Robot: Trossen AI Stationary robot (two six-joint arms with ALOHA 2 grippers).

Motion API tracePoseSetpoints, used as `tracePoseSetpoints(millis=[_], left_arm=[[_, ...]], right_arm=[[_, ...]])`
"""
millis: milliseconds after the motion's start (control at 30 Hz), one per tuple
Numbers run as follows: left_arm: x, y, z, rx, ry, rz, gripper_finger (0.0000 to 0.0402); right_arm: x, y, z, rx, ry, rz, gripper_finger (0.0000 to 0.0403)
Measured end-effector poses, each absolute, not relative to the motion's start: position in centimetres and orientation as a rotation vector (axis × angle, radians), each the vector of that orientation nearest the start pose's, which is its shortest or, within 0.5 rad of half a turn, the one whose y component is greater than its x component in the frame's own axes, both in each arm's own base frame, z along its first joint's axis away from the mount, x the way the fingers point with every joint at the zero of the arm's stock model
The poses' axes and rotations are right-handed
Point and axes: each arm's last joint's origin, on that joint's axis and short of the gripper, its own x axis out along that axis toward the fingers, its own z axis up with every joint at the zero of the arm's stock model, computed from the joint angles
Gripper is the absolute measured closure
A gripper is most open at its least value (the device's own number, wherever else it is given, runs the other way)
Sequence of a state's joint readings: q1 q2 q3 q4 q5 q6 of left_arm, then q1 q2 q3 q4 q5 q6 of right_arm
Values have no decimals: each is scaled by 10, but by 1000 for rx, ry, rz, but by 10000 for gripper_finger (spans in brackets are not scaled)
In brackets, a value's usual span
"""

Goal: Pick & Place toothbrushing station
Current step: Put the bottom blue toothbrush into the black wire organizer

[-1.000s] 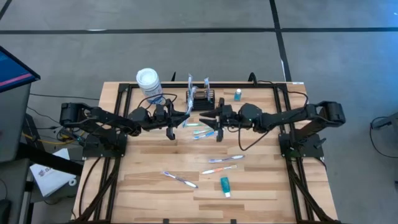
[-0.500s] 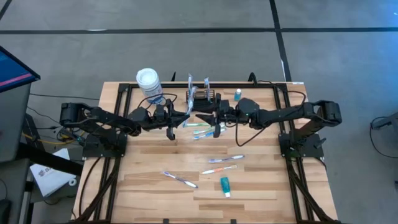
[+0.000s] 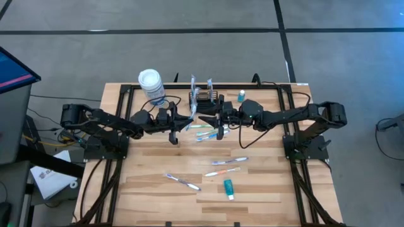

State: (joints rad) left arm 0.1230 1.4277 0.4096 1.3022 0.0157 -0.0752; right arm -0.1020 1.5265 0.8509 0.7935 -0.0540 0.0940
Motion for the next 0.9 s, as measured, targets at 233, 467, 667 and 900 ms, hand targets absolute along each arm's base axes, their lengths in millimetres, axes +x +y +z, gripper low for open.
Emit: tracePoseSetpoints(millis=[233, 467, 667, 900], left_arm=[[258, 29, 219, -35, -299, 121, 387], [260, 30, 223, -14, -312, 156, 387], [263, 34, 216, -3, -288, 198, 388], [282, 38, 215, -2, -279, 212, 388]], right_arm=[[331, -32, 272, 85, -120, -43, 305], [331, -32, 272, 85, -120, -43, 305], [331, -32, 272, 85, -120, -43, 305], [331, -32, 272, 86, -117, -44, 305]])
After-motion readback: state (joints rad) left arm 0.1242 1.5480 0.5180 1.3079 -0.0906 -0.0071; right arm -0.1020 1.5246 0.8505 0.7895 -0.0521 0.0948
